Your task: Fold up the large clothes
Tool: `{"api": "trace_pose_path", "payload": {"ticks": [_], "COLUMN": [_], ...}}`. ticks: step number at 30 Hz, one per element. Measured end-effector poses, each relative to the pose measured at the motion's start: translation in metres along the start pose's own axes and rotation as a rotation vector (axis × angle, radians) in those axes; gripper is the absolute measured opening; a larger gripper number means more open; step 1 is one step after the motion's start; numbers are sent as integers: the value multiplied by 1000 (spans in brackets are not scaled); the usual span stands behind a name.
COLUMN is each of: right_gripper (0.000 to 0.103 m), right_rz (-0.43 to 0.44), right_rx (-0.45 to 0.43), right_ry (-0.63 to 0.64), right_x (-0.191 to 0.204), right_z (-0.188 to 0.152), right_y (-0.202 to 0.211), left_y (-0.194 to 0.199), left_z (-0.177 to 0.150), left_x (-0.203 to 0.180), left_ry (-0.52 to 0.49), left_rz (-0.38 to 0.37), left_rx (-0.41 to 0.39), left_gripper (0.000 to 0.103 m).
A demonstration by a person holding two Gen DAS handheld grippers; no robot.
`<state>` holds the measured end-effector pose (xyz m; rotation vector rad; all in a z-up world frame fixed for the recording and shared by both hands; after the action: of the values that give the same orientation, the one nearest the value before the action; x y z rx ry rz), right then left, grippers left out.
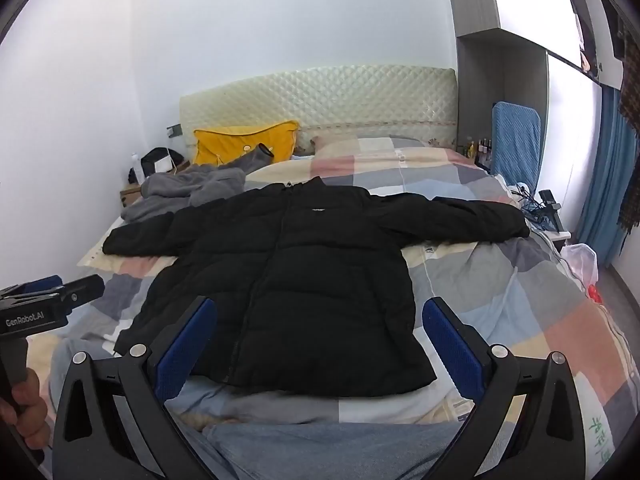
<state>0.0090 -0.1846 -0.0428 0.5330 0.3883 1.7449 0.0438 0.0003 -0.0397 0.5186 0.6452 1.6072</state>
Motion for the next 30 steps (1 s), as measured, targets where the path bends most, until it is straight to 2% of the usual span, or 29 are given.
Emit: {"api": "trace_pose_path", "payload": {"ticks": [7, 10, 13, 30], "right_gripper": [103, 103, 103, 103], "right_rz": [-3, -9, -8, -14], "right_rx": [-17, -12, -7, 10], "right_ry": [5, 1, 0, 14], "right_x": [0, 1, -2, 0], "right_z": [-1, -14, -5, -10], "right_y": [4, 0, 4, 0], "left_y": [4, -1, -1, 4], "left_z": [-5, -3, -3, -3], "left_x": [-5, -1, -3, -9], "left_ry": [10, 6, 2, -2], "left_rz": [-12, -8, -11, -42], "left_rx": [2, 18, 10, 20], "left_gripper": [103, 103, 103, 103]}}
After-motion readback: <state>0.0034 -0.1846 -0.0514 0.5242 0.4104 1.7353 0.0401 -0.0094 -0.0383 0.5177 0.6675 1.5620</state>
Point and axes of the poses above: each gripper's, at about its wrist camera, not at the fingertips, and y roughly against the way its jaws point, x to its left, z to its top, the point moved 6 cm from there along -y, roughly the way its jaws point, and after that the axes turned 4 degrees about z, right-handed, at the moved point
